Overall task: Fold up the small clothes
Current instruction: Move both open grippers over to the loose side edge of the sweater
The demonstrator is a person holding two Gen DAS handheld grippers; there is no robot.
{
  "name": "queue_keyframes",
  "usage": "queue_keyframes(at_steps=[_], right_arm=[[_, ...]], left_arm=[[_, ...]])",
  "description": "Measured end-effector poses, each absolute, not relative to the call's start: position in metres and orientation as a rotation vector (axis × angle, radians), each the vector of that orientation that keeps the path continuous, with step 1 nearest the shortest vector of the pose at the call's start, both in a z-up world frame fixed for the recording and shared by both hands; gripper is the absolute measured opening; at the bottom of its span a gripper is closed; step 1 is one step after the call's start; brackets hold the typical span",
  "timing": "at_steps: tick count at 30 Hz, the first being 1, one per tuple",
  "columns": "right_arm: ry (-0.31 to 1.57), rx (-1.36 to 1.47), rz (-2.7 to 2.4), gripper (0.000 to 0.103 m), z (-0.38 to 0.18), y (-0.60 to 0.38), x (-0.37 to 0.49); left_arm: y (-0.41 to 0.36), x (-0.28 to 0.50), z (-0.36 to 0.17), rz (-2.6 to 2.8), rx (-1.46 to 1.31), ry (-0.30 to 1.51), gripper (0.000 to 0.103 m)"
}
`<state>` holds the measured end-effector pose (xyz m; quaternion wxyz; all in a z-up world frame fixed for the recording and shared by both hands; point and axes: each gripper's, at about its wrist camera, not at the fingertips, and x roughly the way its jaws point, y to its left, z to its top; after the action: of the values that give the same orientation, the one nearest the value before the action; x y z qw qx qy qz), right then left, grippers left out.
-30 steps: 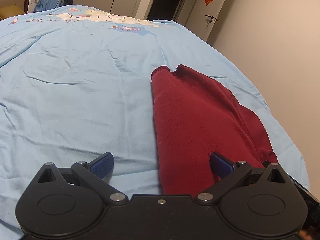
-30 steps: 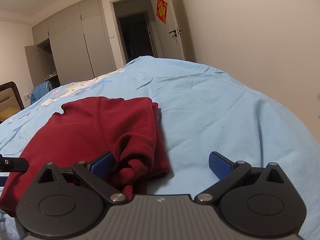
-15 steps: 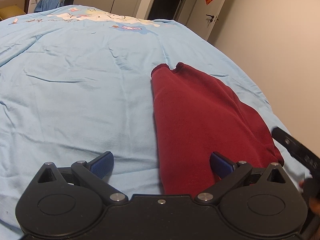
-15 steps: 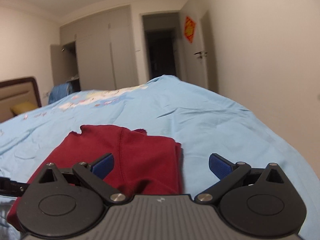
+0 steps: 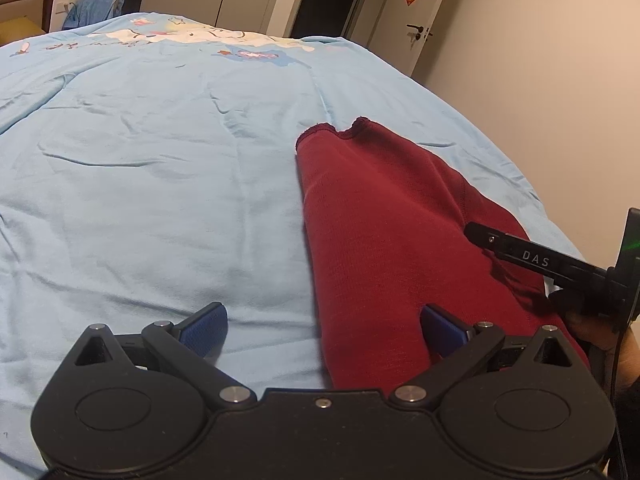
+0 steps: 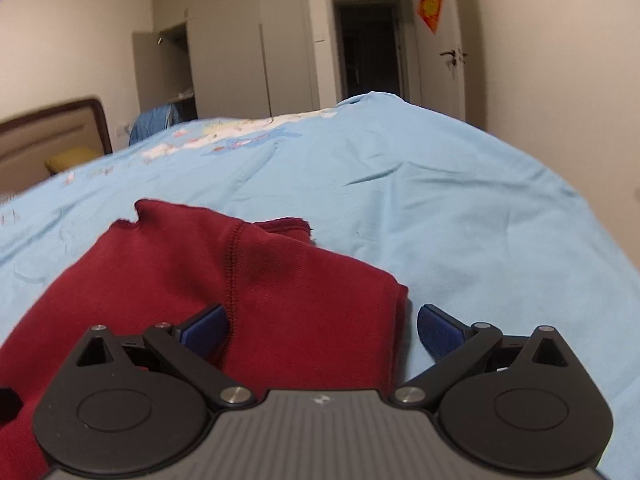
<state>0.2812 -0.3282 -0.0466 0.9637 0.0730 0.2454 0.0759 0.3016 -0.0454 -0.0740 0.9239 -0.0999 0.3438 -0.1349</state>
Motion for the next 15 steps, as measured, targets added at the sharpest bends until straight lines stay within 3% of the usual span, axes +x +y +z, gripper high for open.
queue_keyframes(at_steps=[15], right_arm=[[0.461,0.240,0.095,0.103,-0.051,-0.347,0.273]], left_arm=[[-0.046,0.301,-0.074,-0.279,-0.196,0.703,0.103]])
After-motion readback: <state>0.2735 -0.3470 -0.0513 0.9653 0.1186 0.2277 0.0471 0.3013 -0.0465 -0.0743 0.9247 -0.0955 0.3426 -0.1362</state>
